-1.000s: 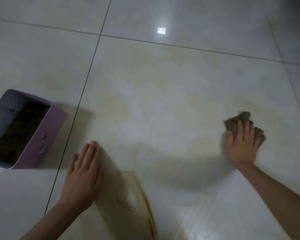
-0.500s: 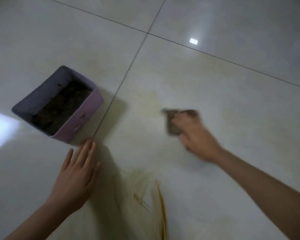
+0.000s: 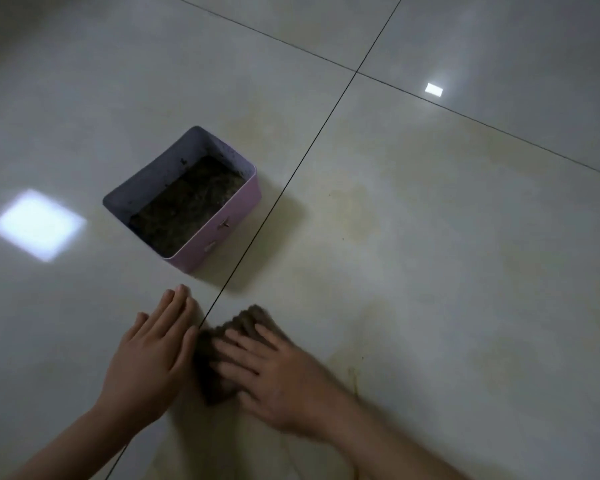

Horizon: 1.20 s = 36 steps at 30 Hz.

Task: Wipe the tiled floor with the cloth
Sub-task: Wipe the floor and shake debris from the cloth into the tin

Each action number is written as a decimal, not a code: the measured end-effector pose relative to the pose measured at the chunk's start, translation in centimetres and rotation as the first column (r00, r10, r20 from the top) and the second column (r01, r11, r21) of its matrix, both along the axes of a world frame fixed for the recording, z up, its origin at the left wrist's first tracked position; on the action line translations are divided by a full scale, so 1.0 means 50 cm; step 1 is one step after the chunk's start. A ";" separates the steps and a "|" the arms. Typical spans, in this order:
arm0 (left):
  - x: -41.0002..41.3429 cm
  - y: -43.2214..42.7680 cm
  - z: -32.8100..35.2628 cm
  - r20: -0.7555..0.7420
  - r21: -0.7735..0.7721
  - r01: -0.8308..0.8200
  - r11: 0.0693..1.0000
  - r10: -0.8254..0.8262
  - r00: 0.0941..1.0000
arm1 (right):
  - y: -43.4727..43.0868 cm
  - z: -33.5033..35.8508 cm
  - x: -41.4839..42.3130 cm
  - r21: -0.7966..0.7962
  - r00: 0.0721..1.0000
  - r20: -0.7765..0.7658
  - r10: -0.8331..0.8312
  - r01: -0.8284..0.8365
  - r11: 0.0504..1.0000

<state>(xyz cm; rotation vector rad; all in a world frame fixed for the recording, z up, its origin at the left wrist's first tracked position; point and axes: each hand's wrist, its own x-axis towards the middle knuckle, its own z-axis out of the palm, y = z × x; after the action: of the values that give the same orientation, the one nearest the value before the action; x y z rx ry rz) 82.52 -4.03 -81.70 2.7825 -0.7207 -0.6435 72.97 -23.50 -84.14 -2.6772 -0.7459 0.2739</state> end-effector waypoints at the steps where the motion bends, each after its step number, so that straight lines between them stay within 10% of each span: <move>1: 0.004 0.004 0.003 0.009 0.005 0.021 1.000 -0.021 1.000 | -0.038 0.005 0.022 0.057 0.998 0.015 0.053 -0.054 0.997; 6: 0.014 0.023 0.003 0.031 -0.015 0.075 0.997 -0.074 0.997 | -0.331 0.015 0.155 0.051 0.799 -0.019 -0.601 0.601 0.798; 11: 0.011 0.023 -0.001 -0.003 -0.074 0.034 0.997 -0.035 0.999 | -0.285 -0.002 0.194 -0.072 0.507 0.117 -0.854 0.862 0.502; 16: 0.018 0.030 0.001 -0.036 -0.195 -0.031 0.980 0.024 0.999 | 0.044 -0.015 0.019 -0.106 0.917 0.165 -0.362 0.381 0.918; 20: 0.017 0.031 0.002 -0.053 -0.195 -0.038 0.980 0.028 0.998 | -0.013 -0.008 0.025 -0.090 0.994 0.086 0.070 -0.062 0.994; 23: 0.020 0.033 -0.001 -0.056 -0.140 0.002 0.990 -0.010 0.998 | -0.183 -0.009 0.127 -0.062 0.957 0.177 -0.230 0.244 0.968; 29: 0.020 0.037 -0.008 -0.037 -0.109 0.043 0.993 -0.047 0.998 | -0.200 -0.009 0.217 -0.057 0.561 0.137 -0.817 0.828 0.558; 36: 0.032 0.045 0.003 -0.143 -0.307 -0.056 0.950 0.012 0.990 | 0.141 -0.012 -0.038 -0.025 0.977 0.099 -0.188 0.192 0.981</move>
<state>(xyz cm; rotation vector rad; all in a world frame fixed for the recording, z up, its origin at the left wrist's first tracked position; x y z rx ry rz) 84.09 -1.77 -81.57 2.4305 -0.6786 -0.6477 71.08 -16.45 -84.73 -2.7859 -0.5105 0.1111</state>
